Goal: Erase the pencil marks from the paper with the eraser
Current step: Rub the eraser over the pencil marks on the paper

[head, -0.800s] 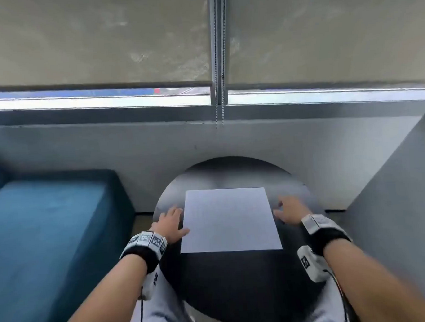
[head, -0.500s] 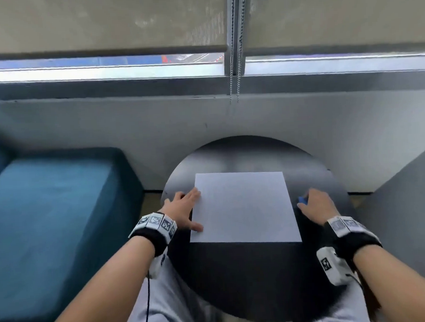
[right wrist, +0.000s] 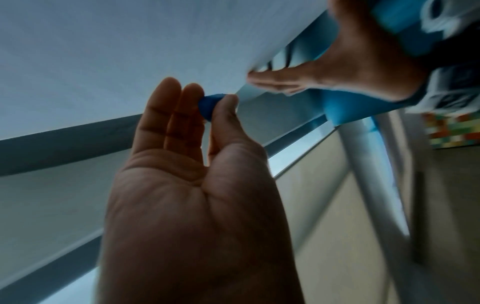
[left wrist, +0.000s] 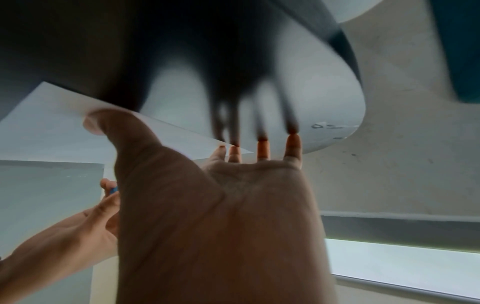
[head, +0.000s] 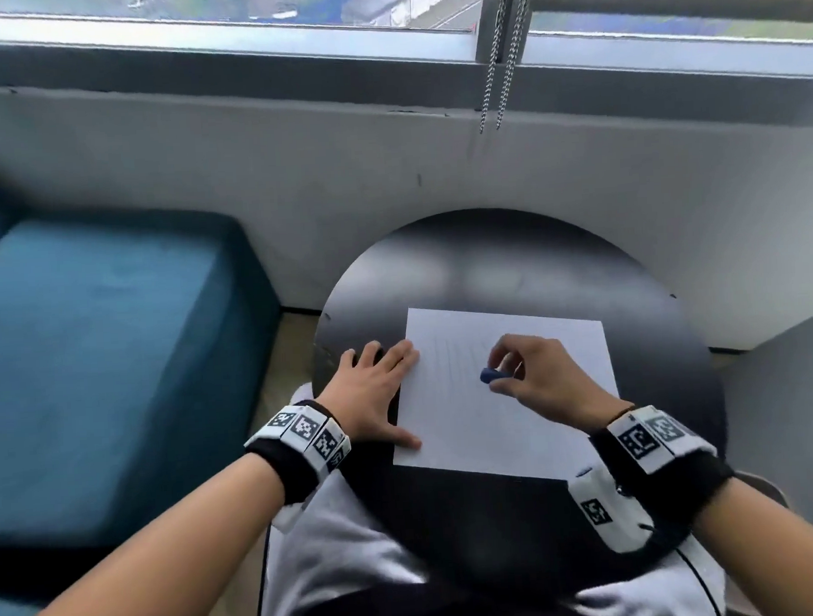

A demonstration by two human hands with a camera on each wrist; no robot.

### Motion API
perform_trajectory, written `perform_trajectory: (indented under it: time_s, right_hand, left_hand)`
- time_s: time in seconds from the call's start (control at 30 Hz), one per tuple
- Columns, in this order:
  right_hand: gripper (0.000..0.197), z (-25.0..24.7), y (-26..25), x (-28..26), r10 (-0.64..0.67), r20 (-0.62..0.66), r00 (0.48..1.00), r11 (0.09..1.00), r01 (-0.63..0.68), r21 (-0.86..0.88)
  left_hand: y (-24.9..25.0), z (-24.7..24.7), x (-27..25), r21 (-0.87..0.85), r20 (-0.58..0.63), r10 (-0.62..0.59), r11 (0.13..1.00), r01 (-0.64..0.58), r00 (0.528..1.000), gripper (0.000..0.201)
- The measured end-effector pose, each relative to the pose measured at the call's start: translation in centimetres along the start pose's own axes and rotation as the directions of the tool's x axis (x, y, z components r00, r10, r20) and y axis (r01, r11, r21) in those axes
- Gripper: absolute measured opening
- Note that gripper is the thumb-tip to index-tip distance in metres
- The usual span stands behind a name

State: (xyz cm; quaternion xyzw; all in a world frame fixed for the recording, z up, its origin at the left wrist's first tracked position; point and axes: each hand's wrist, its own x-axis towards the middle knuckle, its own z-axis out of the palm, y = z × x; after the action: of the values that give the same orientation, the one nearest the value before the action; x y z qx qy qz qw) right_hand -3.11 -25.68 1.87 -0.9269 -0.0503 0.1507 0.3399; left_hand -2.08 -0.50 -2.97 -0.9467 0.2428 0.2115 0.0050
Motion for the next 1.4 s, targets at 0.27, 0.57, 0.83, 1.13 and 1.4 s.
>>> perform_trajectory:
  time_s: [0.27,0.57,0.83,1.13,1.4]
  right_hand:
    - [0.006,4.2,-2.1,3.0,-0.108,0.052,0.993,0.992,0.111,-0.060]
    - [0.014,4.8,-3.0,7.4,-0.061,0.088,0.994,0.974,0.078,-0.212]
    - [0.014,4.8,-3.4,6.8,-0.154,0.266,0.952,0.947,0.219,-0.235]
    - [0.013,5.1,-3.4,6.8,-0.164,0.247,0.955,0.944,0.225,-0.243]
    - [0.010,4.7,-3.5,7.4,-0.157,0.206,0.966,0.949,0.205,-0.241]
  left_hand:
    - [0.9,1.1,-1.5,0.032,-0.012,0.016,0.999,-0.015,1.000,0.129]
    - [0.9,0.5,-1.0,0.098,0.023,0.008,0.995,-0.010,1.000,0.142]
    - [0.9,0.3,-0.7,0.105,0.035,0.001,0.994,-0.004,0.999,0.141]
    - [1.0,0.1,-0.8,0.120,0.039,-0.005,0.993,0.001,0.999,0.145]
    - [1.1,-0.2,-0.9,0.106,0.056,-0.010,0.994,0.004,0.998,0.145]
